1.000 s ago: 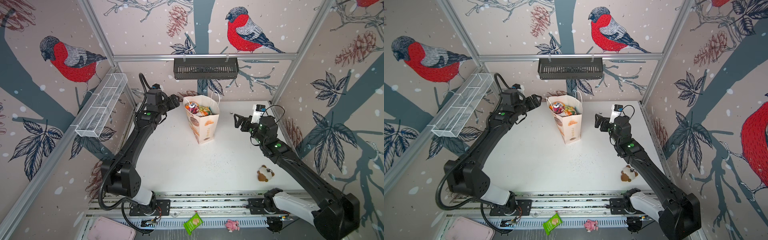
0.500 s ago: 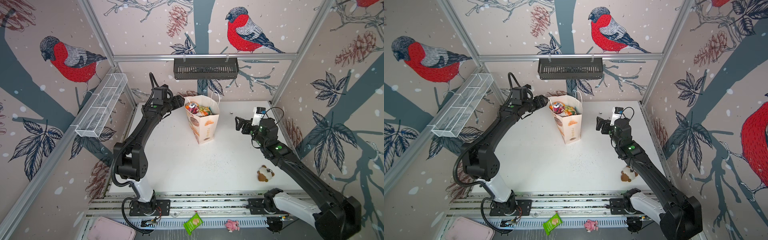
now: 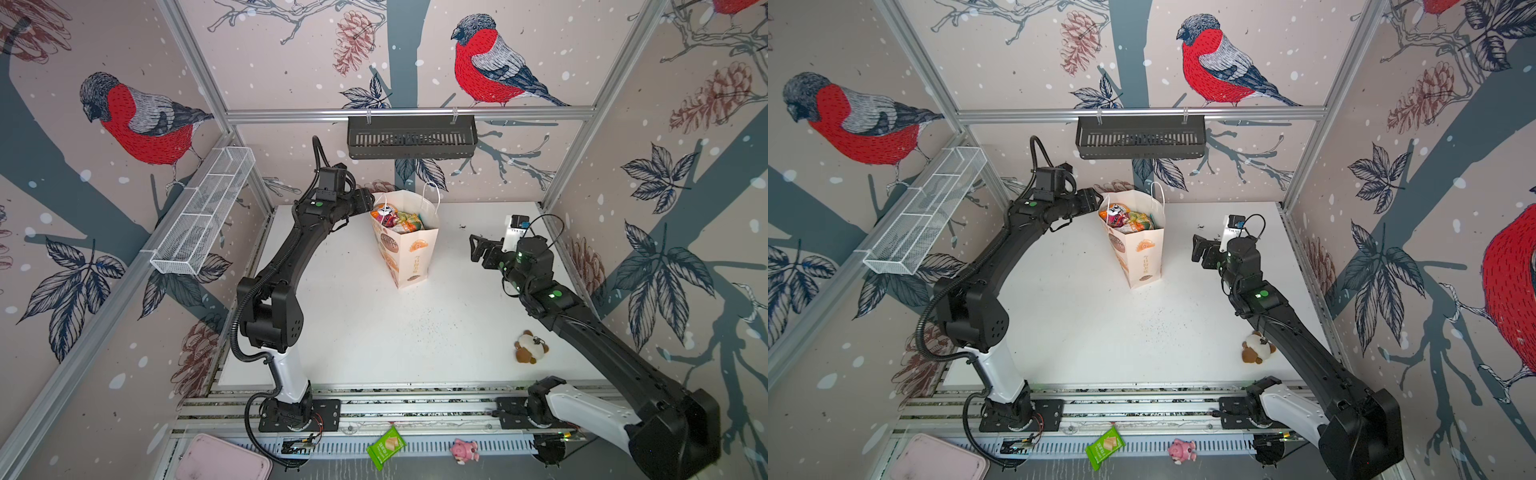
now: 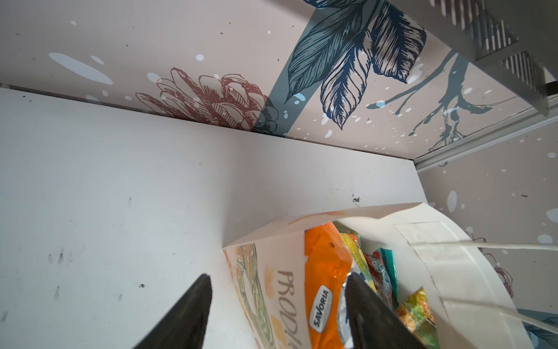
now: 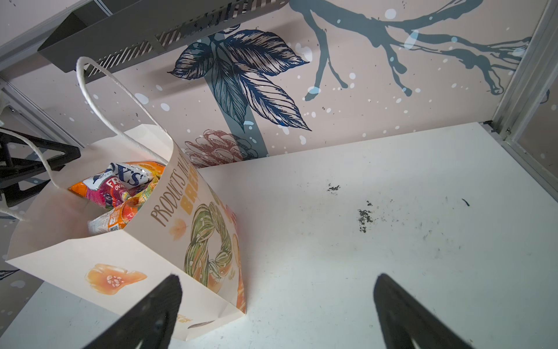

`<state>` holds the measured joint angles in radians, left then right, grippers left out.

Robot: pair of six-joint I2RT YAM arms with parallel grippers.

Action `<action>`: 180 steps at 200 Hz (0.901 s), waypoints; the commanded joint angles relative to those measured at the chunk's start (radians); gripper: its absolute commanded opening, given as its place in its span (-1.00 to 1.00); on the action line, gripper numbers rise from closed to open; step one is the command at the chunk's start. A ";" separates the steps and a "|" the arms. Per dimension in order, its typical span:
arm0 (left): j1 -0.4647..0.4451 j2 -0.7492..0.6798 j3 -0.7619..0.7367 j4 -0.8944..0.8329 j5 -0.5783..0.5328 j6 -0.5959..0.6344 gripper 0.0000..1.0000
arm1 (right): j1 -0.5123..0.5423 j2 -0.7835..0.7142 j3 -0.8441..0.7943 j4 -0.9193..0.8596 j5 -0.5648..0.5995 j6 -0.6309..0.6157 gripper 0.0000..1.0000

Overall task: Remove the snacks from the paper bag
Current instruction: 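Raise both arms and move both grippers toward the paper bag, then lower the left gripper onto the bag's rim and pinch it closed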

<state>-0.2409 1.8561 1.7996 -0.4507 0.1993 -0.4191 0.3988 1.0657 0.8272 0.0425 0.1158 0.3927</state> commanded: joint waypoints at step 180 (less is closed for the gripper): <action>-0.026 0.143 0.199 -0.122 -0.113 0.028 -0.40 | -0.001 -0.013 0.000 -0.015 0.030 -0.001 0.99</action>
<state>-0.2642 1.9682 1.9583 -0.5304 0.1051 -0.4110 0.3981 1.0595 0.8272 0.0273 0.1326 0.3927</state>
